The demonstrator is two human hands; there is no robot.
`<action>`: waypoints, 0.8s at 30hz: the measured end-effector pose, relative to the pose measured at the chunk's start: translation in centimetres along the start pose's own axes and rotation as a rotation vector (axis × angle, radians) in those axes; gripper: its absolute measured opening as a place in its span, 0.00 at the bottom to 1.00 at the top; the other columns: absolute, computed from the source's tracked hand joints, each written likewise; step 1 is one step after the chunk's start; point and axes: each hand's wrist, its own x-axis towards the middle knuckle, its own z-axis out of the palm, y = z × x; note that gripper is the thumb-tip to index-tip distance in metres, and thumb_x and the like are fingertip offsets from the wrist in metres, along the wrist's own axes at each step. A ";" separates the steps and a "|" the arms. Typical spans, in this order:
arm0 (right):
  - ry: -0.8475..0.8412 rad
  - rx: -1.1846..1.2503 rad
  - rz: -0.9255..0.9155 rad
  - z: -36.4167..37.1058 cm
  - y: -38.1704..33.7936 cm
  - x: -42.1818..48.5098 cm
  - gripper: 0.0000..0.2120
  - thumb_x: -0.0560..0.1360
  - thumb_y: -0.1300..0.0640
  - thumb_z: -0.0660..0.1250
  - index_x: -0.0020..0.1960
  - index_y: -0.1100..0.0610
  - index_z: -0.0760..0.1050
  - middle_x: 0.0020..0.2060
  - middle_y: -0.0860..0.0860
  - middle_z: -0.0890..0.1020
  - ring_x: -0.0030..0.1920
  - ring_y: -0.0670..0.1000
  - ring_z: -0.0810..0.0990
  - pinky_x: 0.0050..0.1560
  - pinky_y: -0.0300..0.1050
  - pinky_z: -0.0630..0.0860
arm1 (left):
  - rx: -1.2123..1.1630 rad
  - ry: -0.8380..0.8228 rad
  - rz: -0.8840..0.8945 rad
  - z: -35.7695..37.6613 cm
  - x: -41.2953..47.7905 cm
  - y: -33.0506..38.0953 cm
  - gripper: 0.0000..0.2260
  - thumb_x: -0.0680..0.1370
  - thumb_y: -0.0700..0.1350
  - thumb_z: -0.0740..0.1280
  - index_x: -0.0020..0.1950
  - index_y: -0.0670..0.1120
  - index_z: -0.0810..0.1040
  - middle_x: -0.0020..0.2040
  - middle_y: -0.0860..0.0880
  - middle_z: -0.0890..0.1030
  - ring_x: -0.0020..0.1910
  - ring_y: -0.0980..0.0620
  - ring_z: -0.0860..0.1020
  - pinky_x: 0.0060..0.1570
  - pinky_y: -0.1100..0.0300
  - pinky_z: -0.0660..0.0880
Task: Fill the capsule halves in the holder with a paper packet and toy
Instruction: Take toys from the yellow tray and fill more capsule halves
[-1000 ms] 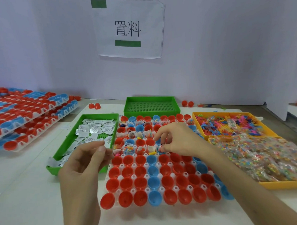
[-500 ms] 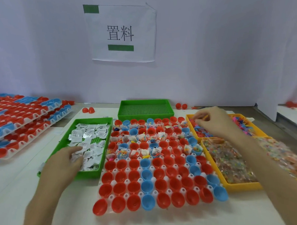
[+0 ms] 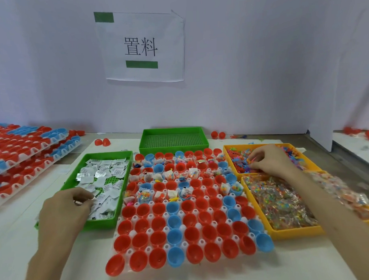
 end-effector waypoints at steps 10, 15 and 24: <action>0.248 0.166 -0.030 -1.5 -0.6 -0.6 0.08 0.77 0.57 0.72 0.54 0.57 0.85 0.47 0.51 0.84 0.42 0.44 0.78 0.44 0.41 0.71 | -0.296 0.143 -0.018 0.2 0.0 0.2 0.05 0.72 0.46 0.67 0.42 0.57 0.81 0.43 0.50 0.84 0.41 0.44 0.80 0.45 0.43 0.80; 0.258 0.384 -0.100 -2.3 -2.7 -3.1 0.04 0.78 0.55 0.71 0.51 0.51 0.84 0.46 0.46 0.84 0.46 0.43 0.80 0.39 0.39 0.71 | -0.305 0.285 0.115 0.2 0.7 -0.1 0.08 0.79 0.37 0.66 0.55 0.48 0.79 0.50 0.44 0.83 0.46 0.45 0.80 0.50 0.60 0.78; 0.262 0.639 -0.168 -2.6 -6.6 -8.1 0.06 0.77 0.54 0.71 0.53 0.49 0.84 0.41 0.41 0.85 0.43 0.42 0.84 0.47 0.41 0.79 | -0.275 0.292 0.177 0.0 0.8 -0.3 0.11 0.75 0.34 0.73 0.53 0.47 0.80 0.45 0.47 0.82 0.41 0.46 0.80 0.43 0.73 0.74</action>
